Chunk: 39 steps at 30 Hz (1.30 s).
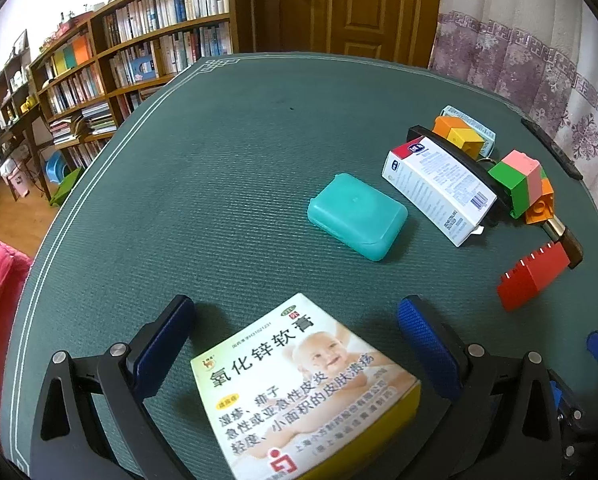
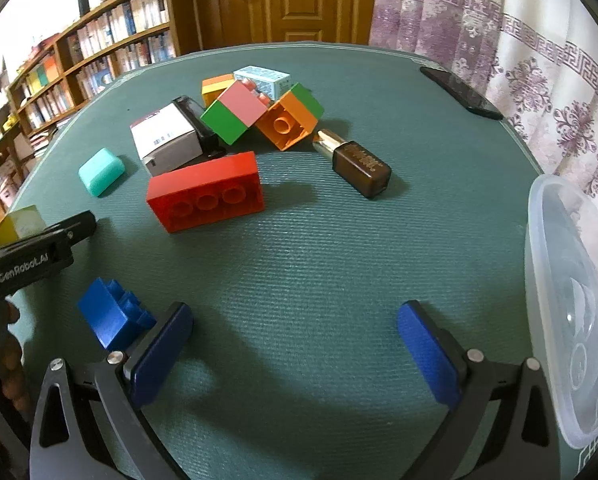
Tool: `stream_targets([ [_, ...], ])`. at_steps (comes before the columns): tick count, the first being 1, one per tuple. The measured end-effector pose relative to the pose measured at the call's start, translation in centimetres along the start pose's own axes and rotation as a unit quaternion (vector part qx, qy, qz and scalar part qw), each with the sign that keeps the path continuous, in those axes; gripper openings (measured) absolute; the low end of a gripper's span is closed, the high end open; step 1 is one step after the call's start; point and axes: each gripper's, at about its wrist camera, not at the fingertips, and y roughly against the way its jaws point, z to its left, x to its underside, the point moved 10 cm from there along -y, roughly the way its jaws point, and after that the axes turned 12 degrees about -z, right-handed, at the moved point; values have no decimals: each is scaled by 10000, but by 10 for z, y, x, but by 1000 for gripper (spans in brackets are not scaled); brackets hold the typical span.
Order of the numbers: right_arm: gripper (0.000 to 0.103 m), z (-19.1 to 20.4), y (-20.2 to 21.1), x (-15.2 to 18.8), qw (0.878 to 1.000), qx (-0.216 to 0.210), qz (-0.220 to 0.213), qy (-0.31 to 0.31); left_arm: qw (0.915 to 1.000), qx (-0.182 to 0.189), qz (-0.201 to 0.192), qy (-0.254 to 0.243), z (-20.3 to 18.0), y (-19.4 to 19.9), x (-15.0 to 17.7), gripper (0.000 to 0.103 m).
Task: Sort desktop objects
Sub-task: 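Hold the zinc ointment box in the left tool while moving the right tool to the blue brick, then close the right tool on the blue toy brick and lift it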
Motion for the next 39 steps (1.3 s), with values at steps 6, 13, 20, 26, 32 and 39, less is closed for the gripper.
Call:
stream_targets([
  [6, 103, -2, 7, -2, 9993, -308, -85, -185, 9999, 108, -100, -41, 2, 9, -4, 102],
  [13, 103, -4, 22, -13, 9952, -731, -272, -590, 9990, 246, -356, -145, 4, 31, -17, 102],
  [20, 103, 30, 43, -25, 9890, -1340, -613, -162, 9987, 361, -329, -151, 7, 40, -13, 102],
  [26, 94, 58, 49, -22, 9839, -1645, -633, 302, 9977, 512, -387, -229, 2, 48, -5, 102],
  [32, 79, 71, 41, -13, 9832, -1716, -431, 439, 9963, 662, -433, -328, -2, 52, 1, 102],
  [39, 63, 83, 33, -6, 9821, -1759, -301, 595, 9945, 858, -481, -355, -7, 52, 4, 102],
])
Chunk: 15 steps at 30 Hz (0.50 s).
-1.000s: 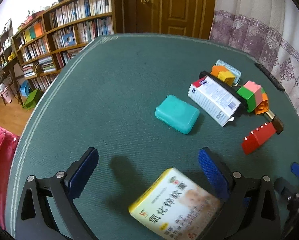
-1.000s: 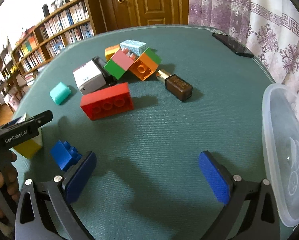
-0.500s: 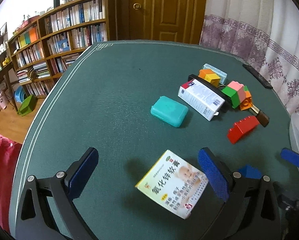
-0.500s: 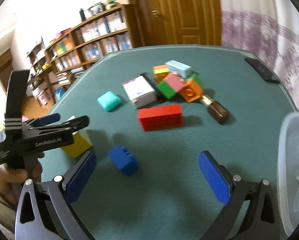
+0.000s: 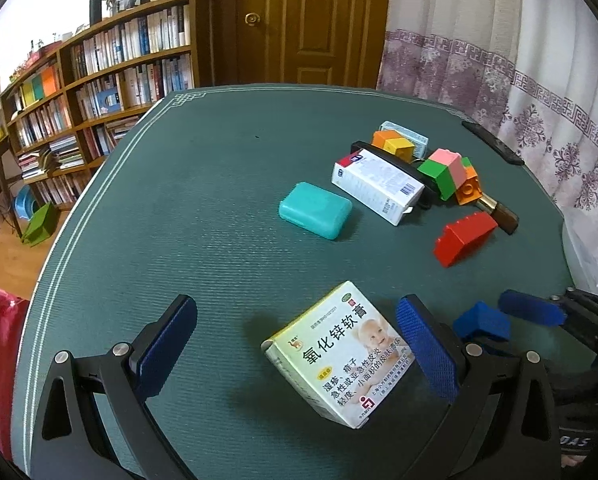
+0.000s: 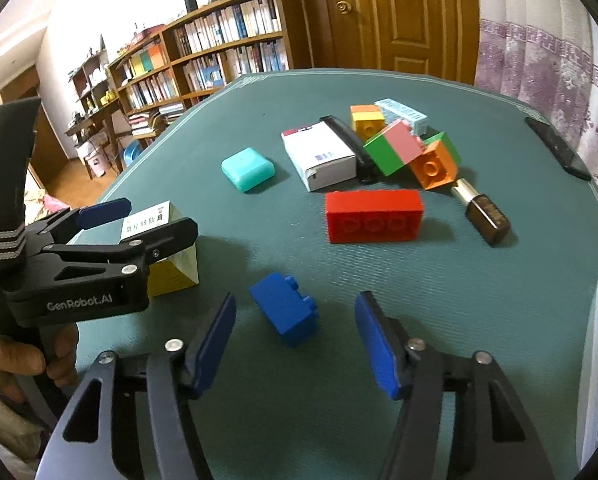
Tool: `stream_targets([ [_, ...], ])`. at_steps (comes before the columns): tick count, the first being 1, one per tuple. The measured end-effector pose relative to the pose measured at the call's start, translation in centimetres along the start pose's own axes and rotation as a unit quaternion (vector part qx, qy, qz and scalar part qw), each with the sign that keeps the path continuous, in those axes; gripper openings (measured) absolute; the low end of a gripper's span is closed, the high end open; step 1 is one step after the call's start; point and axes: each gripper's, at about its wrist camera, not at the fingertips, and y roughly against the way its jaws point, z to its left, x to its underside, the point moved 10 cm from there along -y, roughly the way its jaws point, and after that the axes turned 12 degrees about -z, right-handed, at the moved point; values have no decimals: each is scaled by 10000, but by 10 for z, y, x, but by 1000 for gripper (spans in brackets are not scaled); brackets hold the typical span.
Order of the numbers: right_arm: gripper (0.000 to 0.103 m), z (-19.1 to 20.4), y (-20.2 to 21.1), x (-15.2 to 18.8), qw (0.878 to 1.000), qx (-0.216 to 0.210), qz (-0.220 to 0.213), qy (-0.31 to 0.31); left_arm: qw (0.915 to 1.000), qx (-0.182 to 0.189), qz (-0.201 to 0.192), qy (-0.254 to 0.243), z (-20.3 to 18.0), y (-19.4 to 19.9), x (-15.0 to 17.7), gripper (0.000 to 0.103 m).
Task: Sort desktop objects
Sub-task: 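Close the right tool on the blue toy brick and lift it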
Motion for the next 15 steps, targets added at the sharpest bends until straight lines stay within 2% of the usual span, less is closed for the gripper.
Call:
stream_targets([
  [6, 50, 3, -11, 6, 9998, -20, 162, 68, 9999, 136, 41, -54, -7, -2, 5, 102],
  [11, 40, 2, -14, 9, 9997, -9, 231, 53, 9996, 273, 75, 9, -12, -3, 6, 92],
  [15, 39, 2, -14, 9, 9997, -35, 228, 37, 9993, 339, 125, -11, -17, -3, 7, 84],
])
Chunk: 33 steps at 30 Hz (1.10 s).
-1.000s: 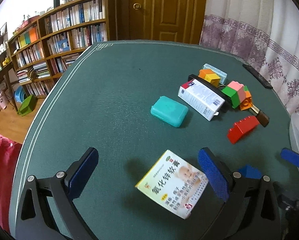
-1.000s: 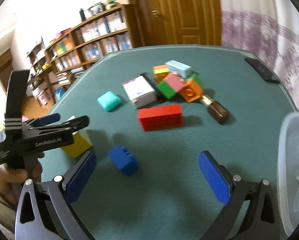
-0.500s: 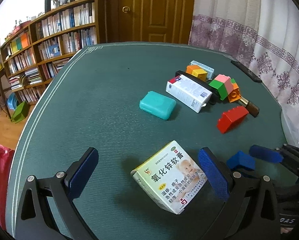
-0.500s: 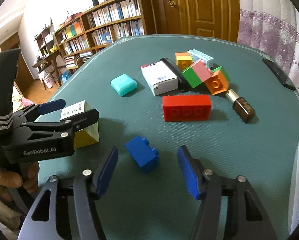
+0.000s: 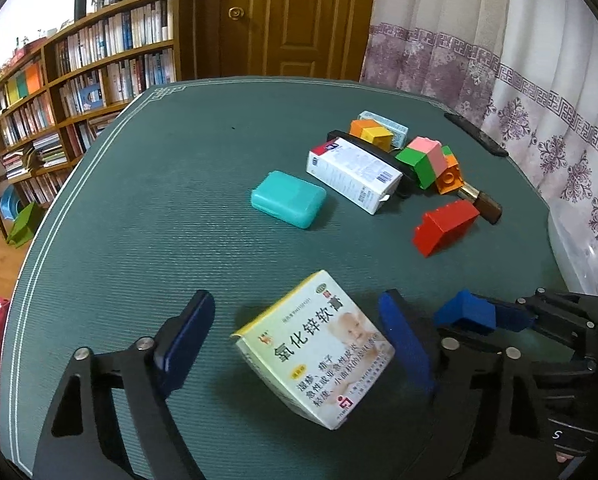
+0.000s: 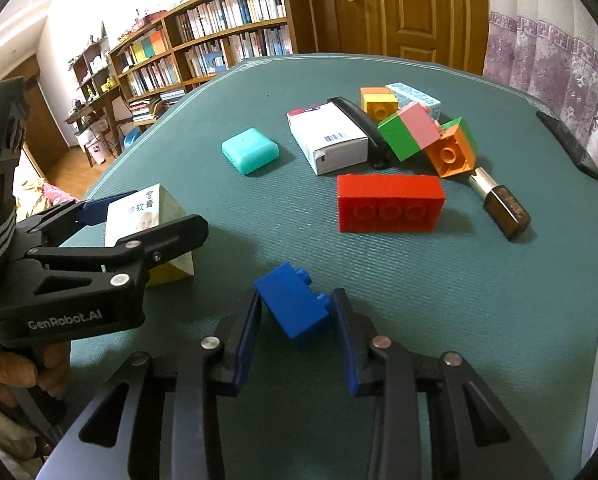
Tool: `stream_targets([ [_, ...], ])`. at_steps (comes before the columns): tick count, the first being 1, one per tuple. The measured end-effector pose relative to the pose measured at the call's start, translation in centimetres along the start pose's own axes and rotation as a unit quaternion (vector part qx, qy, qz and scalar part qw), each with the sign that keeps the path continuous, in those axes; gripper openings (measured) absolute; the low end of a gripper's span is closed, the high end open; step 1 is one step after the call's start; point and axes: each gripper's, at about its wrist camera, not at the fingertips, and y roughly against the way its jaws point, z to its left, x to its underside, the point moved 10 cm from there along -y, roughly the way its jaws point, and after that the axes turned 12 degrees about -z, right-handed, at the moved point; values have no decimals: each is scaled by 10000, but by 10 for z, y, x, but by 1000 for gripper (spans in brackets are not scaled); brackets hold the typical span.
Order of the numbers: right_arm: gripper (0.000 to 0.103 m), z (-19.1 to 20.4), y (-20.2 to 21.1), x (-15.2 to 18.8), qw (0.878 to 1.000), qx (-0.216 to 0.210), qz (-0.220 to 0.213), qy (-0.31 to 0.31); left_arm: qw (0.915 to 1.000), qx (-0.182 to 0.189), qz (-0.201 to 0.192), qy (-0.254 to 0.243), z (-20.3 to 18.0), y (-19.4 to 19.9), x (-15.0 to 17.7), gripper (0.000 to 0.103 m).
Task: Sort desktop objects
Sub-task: 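Close the right tool on the blue toy brick and lift it, then carry the ointment box in the left tool while the right tool carries the blue brick to the clear bowl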
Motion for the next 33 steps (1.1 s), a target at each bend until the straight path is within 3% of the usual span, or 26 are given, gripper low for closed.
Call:
stream_targets([
  [4, 39, 1, 3, 1, 10000, -8, -9, -35, 10000, -19, 29, -92, -5, 0, 1, 74],
  [14, 39, -1, 11, -4, 9999, -16, -132, -78, 9990, -355, 90, -266, -3, -2, 4, 72],
  [33, 39, -29, 42, -18, 9978, 190, -542, -327, 9980, -384, -147, -477, -24, 12, -16, 72],
])
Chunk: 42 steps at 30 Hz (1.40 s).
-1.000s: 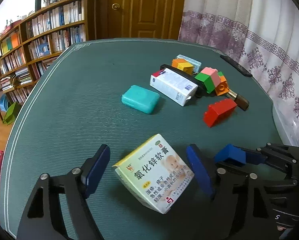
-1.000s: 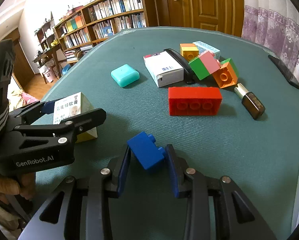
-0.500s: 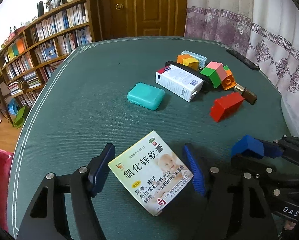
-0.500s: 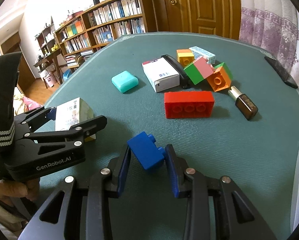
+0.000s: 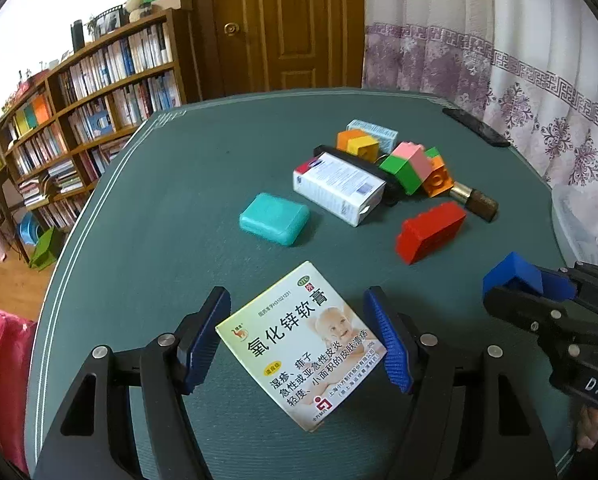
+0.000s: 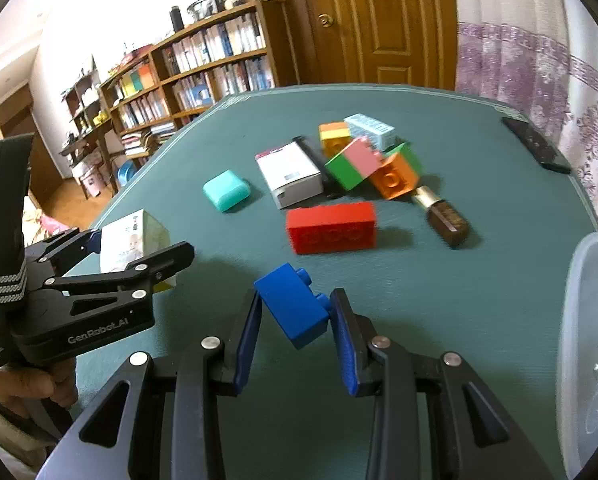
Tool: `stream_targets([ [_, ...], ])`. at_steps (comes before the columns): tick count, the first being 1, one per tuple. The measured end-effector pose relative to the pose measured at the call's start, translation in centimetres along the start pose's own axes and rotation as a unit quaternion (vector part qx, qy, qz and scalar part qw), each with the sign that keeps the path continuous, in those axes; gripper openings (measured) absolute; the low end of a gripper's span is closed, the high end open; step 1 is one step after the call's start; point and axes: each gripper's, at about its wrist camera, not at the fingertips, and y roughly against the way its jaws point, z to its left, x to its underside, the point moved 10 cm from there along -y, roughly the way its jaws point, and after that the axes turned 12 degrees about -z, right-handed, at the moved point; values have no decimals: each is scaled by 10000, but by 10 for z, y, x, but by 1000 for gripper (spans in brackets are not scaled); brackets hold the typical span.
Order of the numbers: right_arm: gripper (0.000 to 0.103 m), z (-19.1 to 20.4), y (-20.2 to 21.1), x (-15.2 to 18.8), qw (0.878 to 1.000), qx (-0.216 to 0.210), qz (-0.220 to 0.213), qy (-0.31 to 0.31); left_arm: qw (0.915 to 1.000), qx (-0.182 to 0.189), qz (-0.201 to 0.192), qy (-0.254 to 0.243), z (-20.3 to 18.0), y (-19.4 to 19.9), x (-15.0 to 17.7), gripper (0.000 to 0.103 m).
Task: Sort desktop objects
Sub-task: 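Carry the ointment box in the left tool while the right tool carries the blue brick to the clear bowl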
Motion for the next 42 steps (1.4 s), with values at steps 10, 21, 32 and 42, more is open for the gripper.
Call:
stream_targets([
  [10, 39, -38, 26, -9, 9990, 245, -287, -259, 9994, 190, -121, -246, -37, 4, -16, 72],
  [21, 39, -77, 53, -15, 9966, 447, -539, -442, 9976, 463, -217, -471, -84, 6, -28, 72],
  [32, 39, -109, 79, -21, 9930, 693, -782, -551, 9936, 807, -381, -692, -131, 11, -45, 72],
  [42, 39, -170, 117, -15, 9835, 1265, -958, -866, 9863, 1227, -511, -975, -187, 12, -60, 72],
])
